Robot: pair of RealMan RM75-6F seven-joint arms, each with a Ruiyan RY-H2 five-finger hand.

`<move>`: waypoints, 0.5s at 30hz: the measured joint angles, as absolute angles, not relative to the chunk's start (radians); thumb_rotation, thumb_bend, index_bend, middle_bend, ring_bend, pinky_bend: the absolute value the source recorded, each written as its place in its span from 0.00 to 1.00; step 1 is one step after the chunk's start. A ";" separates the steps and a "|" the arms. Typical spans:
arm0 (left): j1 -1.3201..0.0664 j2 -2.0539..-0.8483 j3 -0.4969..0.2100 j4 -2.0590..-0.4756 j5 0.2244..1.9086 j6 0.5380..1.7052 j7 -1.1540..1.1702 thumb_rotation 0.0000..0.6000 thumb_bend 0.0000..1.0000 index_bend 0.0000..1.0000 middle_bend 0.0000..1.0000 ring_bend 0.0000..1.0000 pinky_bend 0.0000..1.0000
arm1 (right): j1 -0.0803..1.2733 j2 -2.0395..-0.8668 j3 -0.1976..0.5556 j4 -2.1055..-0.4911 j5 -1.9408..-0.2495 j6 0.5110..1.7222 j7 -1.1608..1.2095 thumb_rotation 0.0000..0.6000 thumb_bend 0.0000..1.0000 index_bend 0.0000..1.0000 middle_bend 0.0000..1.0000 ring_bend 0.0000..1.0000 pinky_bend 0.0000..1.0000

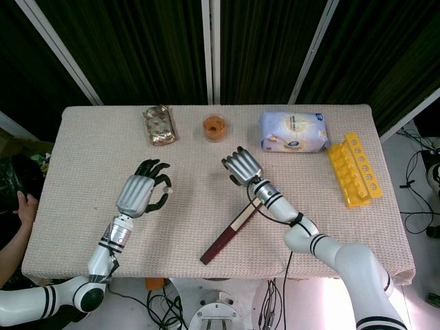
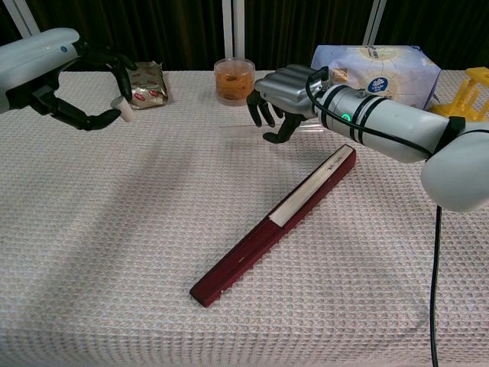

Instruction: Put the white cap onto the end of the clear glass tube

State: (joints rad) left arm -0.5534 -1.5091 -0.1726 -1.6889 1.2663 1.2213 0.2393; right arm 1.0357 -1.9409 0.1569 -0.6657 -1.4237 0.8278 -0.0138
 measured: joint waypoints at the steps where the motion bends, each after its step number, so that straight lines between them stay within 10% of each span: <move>1: -0.553 -1.505 -0.176 -1.696 1.266 1.220 0.226 1.00 0.45 0.60 0.17 0.08 0.10 | 1.029 -1.937 0.155 -0.669 -1.429 0.845 0.007 1.00 0.52 0.76 0.67 0.49 0.37; 15: -0.586 -1.512 -0.301 -1.760 1.303 1.254 0.028 1.00 0.46 0.60 0.18 0.08 0.10 | 0.902 -1.895 0.180 -0.840 -1.474 1.148 0.383 1.00 0.59 0.78 0.69 0.51 0.38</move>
State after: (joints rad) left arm -0.5863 -1.5122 -0.3011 -1.7600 1.3032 1.2540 0.0281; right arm 0.9017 -1.8950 0.1804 -0.8397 -1.4744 1.1475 0.3830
